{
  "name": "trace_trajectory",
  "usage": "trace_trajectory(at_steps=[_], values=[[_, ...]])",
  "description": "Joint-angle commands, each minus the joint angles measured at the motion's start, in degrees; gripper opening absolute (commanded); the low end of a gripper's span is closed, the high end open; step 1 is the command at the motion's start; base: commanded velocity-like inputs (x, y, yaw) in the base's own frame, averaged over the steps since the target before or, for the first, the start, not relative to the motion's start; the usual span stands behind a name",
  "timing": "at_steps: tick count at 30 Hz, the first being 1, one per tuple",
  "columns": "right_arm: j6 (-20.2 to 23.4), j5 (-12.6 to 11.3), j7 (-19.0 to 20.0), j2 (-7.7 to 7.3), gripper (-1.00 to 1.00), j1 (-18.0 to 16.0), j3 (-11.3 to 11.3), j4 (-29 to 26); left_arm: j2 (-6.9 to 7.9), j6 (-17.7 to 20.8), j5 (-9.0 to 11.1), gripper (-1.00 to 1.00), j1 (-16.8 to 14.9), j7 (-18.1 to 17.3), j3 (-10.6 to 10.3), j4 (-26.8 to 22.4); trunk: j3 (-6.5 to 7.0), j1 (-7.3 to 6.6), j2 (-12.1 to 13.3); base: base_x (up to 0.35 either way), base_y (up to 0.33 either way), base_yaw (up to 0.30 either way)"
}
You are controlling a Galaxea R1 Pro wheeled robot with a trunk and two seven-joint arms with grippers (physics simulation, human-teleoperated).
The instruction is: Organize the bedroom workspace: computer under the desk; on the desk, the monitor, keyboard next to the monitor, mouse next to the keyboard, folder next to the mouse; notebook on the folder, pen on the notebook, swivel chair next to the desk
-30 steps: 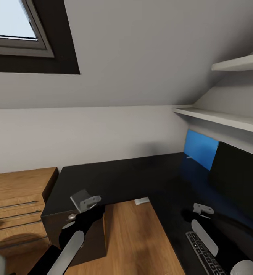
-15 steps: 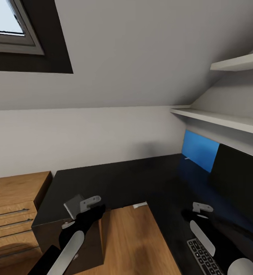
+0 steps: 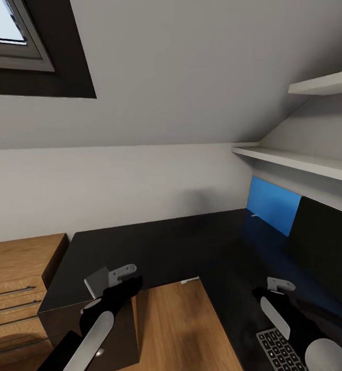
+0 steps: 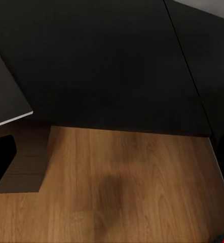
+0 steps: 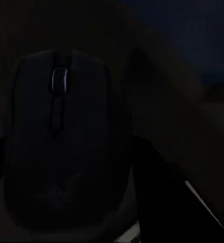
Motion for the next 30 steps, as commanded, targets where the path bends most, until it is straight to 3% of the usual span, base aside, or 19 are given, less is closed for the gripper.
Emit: trace_trajectory(at_steps=[1,4,8,16,30], values=[[0.1,-0.6,-0.6,-0.09,-1.00,-0.5,0.4,0.8,0.05,0.1,0.4,1.00,-0.1,0.5,-0.1,-0.1,-0.10,0.02,-0.1,0.007,0.000,0.000],[0.3,-0.6,-0.5,0.48,-1.00,-2.6,0.5,5.3,0.05,0.0,0.4,1.00,-0.1,0.5,-0.1,-0.1,-0.10,0.02,-0.1,0.003,0.000,0.000],[0.5,-0.2,-0.5,1.39,-1.00,-3.4,0.5,7.3,0.05,0.0,0.4,1.00,-0.1,0.5,-0.1,-0.1,-0.10,0.02,-0.1,-0.081,0.000,0.000],[4.3,0.6,-0.5,2.14,-1.00,-3.7,0.5,7.7,0.05,0.1,0.6,1.00,-0.1,0.4,-0.1,-0.1,-0.10,0.02,-0.1,-0.108,0.000,0.000],[5.2,0.7,-0.6,2.28,-1.00,-3.7,0.5,7.8,-0.12,-0.1,0.5,1.00,-0.1,0.4,-0.2,-0.7,-0.46,0.45,-0.9,-0.004,0.000,0.000]])
